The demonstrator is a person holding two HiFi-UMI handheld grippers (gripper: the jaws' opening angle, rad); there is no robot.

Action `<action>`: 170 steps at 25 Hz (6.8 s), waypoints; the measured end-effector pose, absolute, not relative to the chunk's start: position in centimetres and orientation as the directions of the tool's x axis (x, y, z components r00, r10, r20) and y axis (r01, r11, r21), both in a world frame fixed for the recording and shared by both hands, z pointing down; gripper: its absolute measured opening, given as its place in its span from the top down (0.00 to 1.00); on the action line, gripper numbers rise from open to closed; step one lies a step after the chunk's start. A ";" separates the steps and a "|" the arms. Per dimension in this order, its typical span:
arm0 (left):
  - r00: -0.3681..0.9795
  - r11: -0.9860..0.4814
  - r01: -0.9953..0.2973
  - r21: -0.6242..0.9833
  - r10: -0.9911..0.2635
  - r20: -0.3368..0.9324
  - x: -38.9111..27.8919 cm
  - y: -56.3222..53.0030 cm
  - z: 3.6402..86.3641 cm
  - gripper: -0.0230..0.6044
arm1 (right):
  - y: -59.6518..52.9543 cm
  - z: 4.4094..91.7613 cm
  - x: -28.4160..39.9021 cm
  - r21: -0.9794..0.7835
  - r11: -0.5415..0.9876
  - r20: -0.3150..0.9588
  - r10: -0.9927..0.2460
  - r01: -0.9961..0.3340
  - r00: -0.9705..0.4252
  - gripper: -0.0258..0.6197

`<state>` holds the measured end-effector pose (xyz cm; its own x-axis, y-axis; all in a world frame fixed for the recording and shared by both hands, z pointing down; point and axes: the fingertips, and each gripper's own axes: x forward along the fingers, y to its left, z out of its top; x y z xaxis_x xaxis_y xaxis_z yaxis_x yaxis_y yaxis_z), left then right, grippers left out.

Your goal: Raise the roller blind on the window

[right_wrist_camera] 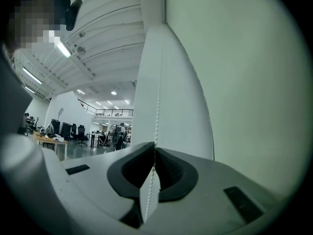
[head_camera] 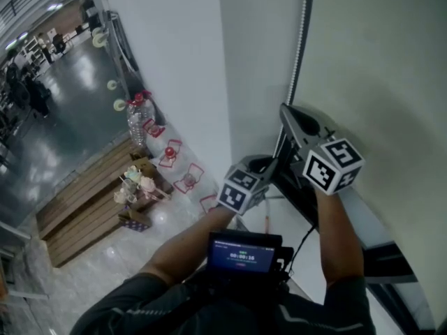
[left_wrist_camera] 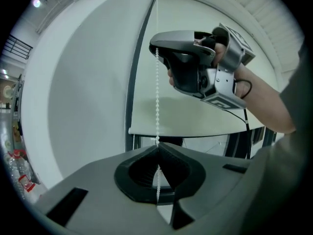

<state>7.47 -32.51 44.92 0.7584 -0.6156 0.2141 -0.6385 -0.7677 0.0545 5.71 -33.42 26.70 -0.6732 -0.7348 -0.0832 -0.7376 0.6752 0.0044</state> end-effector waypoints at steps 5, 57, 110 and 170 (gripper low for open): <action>0.758 -0.766 -0.636 0.089 -0.601 0.253 7.5 -32.3 47.3 0.97 | -33.2 29.1 5.0 0.069 0.675 -0.018 -0.735 -0.734 -0.678 0.95; 0.821 -0.816 -0.570 -0.096 -0.563 -0.094 7.5 -32.9 23.0 0.95 | -32.4 32.8 5.6 -0.043 0.662 -0.003 -0.749 -0.748 -0.663 0.96; 0.891 -0.893 -0.447 0.050 -0.440 0.112 7.8 -30.2 36.9 0.95 | -31.0 26.9 6.1 -0.054 0.781 -0.091 -0.624 -0.622 -0.776 0.95; 0.854 -0.854 -0.520 0.011 -0.520 -0.006 8.4 -32.3 29.9 0.97 | -30.4 37.3 5.5 -0.115 0.751 0.098 -0.643 -0.651 -0.759 0.96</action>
